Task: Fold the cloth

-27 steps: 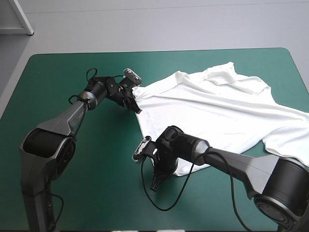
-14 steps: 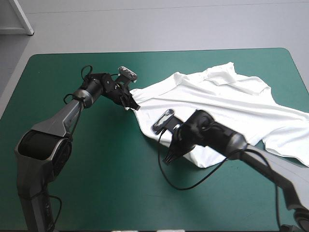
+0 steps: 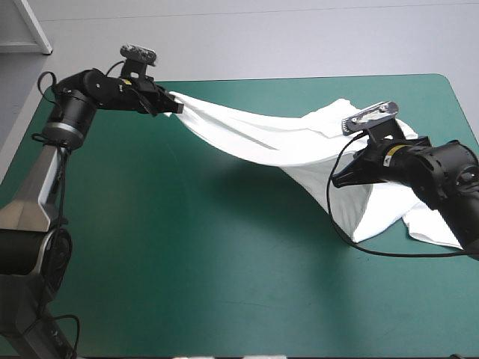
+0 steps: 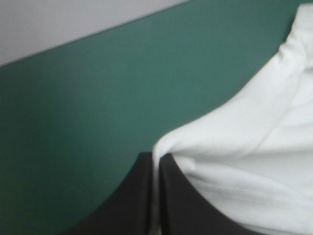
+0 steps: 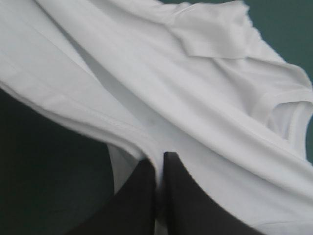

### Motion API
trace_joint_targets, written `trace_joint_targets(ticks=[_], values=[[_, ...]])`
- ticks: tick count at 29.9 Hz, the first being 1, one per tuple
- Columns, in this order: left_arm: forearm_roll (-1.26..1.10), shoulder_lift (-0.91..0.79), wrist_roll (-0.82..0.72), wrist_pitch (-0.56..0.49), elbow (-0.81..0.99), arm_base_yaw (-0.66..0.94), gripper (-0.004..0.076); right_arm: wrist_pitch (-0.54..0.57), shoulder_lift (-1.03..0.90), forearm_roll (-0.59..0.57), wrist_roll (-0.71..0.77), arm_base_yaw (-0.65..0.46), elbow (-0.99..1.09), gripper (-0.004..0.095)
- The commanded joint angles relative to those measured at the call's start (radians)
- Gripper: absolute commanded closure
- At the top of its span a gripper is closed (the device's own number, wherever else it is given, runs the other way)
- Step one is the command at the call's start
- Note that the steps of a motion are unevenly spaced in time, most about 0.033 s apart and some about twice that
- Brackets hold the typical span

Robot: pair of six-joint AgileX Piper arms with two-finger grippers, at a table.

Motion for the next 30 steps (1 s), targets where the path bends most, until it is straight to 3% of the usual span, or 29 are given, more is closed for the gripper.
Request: trace_joint_targets(ticks=[1,6,16,30], values=[[-0.04,-0.125,-0.037,-0.036,-0.106,0.024,0.0705,-0.087,-0.06,0.001,-0.013,-0.042,-0.078,0.0908],[-0.038,-0.208,-0.064,0.008,-0.216,0.033,0.0705,-0.107,-0.073,-0.001,-0.042,-0.075,-0.263,0.0908],[0.015,-0.357,-0.095,-0.005,-0.364,0.033,0.0705,-0.096,-0.043,0.002,-0.109,-0.075,-0.684,0.0908],[0.041,-0.486,-0.087,-0.007,-0.605,0.033,0.0705,-0.074,-0.034,0.017,-0.208,-0.075,-1.01,0.0908]])
